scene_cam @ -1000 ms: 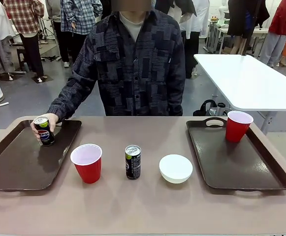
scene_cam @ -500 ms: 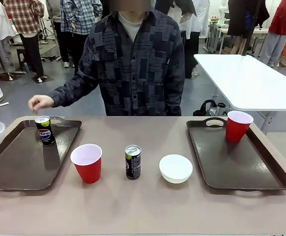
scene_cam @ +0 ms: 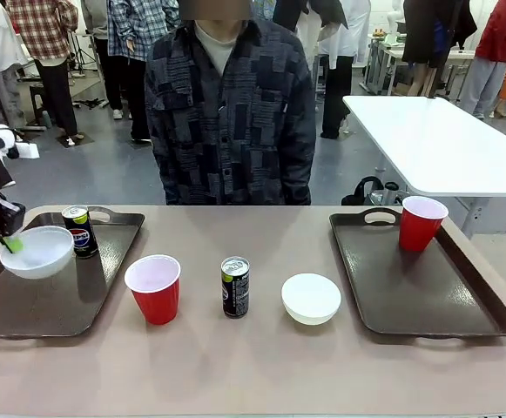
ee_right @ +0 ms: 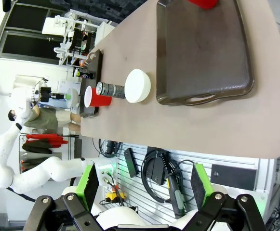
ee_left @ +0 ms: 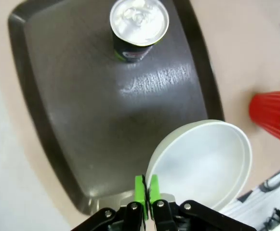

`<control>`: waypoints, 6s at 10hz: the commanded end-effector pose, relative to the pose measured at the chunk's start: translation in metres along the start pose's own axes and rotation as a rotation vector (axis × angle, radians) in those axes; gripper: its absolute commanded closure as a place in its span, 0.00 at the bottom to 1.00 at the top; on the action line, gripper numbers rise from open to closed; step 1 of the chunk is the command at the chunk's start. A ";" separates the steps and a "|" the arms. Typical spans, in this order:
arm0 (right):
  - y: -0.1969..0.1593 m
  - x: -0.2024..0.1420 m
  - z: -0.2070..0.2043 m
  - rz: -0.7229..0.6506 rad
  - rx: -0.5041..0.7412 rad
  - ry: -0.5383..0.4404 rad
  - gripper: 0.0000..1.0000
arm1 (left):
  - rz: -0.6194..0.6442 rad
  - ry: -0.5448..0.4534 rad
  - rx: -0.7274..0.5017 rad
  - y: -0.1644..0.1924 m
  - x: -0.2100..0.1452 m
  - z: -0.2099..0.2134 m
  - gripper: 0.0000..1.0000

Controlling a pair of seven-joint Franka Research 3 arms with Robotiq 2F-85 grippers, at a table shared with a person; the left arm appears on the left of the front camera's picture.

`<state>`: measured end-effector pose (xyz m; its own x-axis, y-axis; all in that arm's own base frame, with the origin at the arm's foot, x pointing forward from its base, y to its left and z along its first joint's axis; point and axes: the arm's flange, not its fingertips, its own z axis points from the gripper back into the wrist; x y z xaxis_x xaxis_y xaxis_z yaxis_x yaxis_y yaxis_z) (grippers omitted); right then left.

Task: Prepare tableware on both trays.
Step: Pick up a Picnic Bowl from the table and place it on a Handle tray.

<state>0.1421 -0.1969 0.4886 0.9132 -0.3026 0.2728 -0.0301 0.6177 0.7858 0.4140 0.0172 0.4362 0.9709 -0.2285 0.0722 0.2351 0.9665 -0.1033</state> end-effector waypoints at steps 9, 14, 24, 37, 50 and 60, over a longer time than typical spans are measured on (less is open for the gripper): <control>0.000 0.000 0.000 0.015 0.033 -0.009 0.00 | -0.002 0.007 0.004 0.002 0.009 -0.084 0.96; 0.000 0.000 0.000 0.015 0.033 -0.009 0.00 | 0.001 0.069 -0.015 -0.007 0.007 -0.061 0.00; 0.000 0.000 0.000 0.015 0.033 -0.009 0.00 | -0.112 0.084 0.058 -0.042 -0.008 0.036 0.00; 0.160 0.028 -0.076 0.227 -0.443 0.173 0.00 | 0.100 -0.032 -0.726 0.073 -0.032 0.128 0.00; 0.222 0.004 -0.265 0.349 -0.587 0.278 0.00 | 0.254 -0.205 -1.093 0.272 -0.118 0.083 0.00; 0.237 0.006 -0.311 0.405 -0.741 0.265 0.00 | 0.275 -0.190 -1.101 0.266 -0.119 0.067 0.00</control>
<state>0.2623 0.1577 0.5234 0.9550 0.1805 0.2353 -0.2088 0.9727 0.1013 0.3619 0.3127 0.4653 0.9964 0.0737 0.0427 0.0162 0.3280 -0.9445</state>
